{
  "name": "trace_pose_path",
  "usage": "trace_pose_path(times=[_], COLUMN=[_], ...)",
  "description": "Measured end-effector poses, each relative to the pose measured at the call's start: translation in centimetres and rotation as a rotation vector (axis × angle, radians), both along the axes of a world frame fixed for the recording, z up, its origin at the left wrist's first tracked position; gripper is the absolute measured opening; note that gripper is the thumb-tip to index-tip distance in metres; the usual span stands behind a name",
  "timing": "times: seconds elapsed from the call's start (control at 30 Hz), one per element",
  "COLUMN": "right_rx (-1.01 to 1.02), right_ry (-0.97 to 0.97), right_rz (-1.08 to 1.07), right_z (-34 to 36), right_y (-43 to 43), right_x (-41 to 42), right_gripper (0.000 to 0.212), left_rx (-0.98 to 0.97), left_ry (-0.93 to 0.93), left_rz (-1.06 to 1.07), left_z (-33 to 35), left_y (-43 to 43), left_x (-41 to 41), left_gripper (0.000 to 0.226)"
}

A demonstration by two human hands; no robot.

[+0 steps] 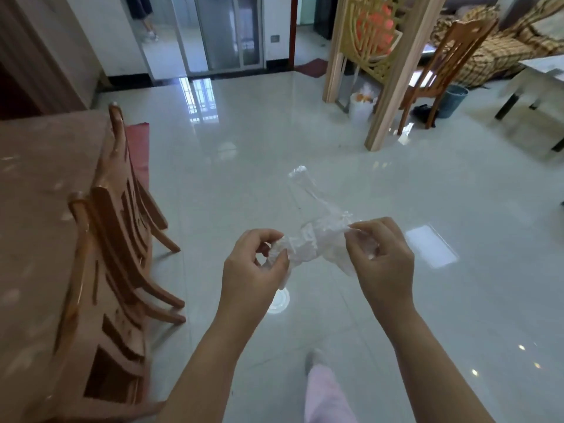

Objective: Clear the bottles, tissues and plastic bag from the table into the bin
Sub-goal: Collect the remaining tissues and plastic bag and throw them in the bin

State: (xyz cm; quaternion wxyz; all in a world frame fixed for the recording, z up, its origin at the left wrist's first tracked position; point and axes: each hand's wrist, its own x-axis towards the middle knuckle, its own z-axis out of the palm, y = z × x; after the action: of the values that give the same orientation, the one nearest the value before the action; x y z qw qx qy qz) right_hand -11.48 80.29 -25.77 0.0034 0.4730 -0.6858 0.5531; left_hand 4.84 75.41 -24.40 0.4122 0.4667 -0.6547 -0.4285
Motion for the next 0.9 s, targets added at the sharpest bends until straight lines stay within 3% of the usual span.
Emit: trace_pose_path(times=[0.23,0.47,0.67,0.9], right_rx=[-0.042,-0.056,-0.022,0.008], right_ry=[0.031,0.051,0.035,0.038], right_rz=[0.142,0.308,0.421,0.517], right_z=[0.5,1.6,1.2,1.2], right_y=[-12.6,-25.3,-38.2,-54.6], right_x=[-8.3,-11.6,-10.3,-4.1], right_gripper=[0.003,0.005,0.005,0.004], left_rx=[-0.063,-0.082,-0.060,-0.085], left_ry=[-0.033,-0.044,-0.062,-0.075], left_rz=[0.067,0.240,0.379,0.481], left_z=[1.1,2.2,1.5,1.4], left_y=[-11.0,-21.0,-31.3,-46.4], left_x=[-7.7,-10.3,-8.9,-4.1], left_gripper=[0.028,0.027,0.020,0.033])
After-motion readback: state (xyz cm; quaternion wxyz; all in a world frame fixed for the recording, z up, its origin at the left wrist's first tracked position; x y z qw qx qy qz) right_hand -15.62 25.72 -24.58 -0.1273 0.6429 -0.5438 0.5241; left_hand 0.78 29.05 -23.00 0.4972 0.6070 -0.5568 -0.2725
